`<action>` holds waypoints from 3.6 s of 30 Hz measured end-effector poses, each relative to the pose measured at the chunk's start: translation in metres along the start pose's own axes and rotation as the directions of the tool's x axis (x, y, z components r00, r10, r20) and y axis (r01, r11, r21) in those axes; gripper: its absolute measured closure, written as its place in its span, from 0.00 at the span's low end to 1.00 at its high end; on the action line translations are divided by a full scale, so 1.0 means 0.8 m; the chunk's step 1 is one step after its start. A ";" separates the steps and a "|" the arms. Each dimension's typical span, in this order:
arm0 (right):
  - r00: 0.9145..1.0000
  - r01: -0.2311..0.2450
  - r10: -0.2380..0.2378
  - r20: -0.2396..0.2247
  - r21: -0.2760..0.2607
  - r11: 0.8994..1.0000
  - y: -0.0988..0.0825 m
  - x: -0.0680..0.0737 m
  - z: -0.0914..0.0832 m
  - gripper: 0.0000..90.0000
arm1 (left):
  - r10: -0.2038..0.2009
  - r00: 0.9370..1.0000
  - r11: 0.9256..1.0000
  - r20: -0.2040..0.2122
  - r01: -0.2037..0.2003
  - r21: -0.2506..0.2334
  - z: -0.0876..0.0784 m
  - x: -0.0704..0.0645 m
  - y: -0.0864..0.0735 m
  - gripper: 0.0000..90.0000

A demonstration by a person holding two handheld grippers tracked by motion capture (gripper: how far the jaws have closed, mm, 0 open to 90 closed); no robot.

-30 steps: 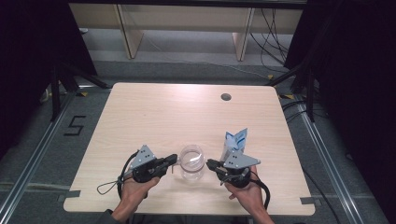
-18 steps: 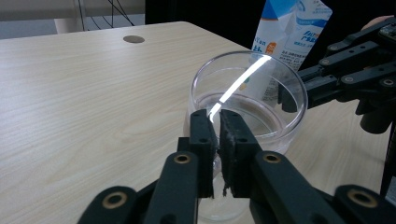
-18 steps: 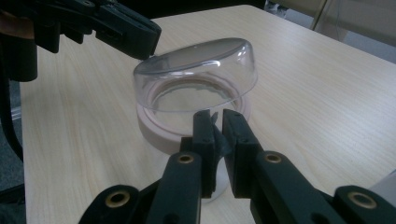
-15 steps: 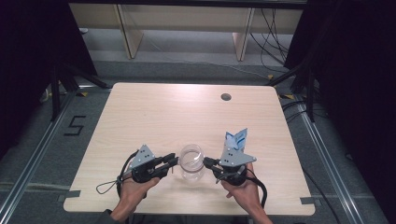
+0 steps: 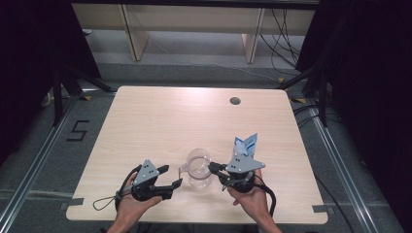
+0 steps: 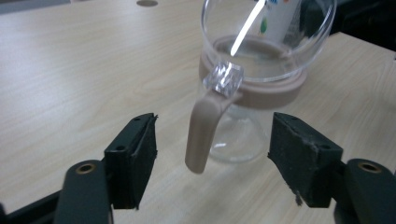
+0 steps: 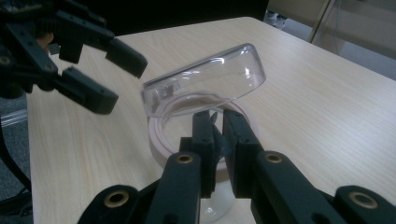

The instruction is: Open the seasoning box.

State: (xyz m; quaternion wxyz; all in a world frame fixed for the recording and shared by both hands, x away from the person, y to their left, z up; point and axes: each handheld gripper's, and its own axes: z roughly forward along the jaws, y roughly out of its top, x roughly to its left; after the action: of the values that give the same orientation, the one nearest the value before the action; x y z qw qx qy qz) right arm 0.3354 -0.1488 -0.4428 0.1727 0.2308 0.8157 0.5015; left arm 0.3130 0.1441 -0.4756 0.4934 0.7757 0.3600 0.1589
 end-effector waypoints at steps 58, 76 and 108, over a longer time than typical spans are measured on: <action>0.998 0.059 -0.061 -0.033 -0.071 0.996 0.040 0.023 0.018 0.93 | -0.046 0.999 0.998 -0.011 0.046 0.035 -0.013 0.004 -0.035 0.25; 0.994 0.077 -0.082 -0.068 -0.076 0.994 0.045 0.037 0.030 0.92 | -0.052 0.998 0.998 -0.020 0.052 0.029 -0.016 0.009 -0.034 0.26; 1.000 0.016 -0.016 0.001 -0.124 0.992 -0.047 -0.025 -0.093 0.49 | -0.082 0.996 0.996 -0.033 0.083 0.037 -0.013 0.009 -0.038 0.26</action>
State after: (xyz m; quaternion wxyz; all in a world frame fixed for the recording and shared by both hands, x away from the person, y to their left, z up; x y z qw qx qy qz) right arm 0.3063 -0.2297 -0.4431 0.1909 0.2131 0.7849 0.5497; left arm 0.2995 0.1642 -0.4983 0.4788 0.7669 0.4025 0.1437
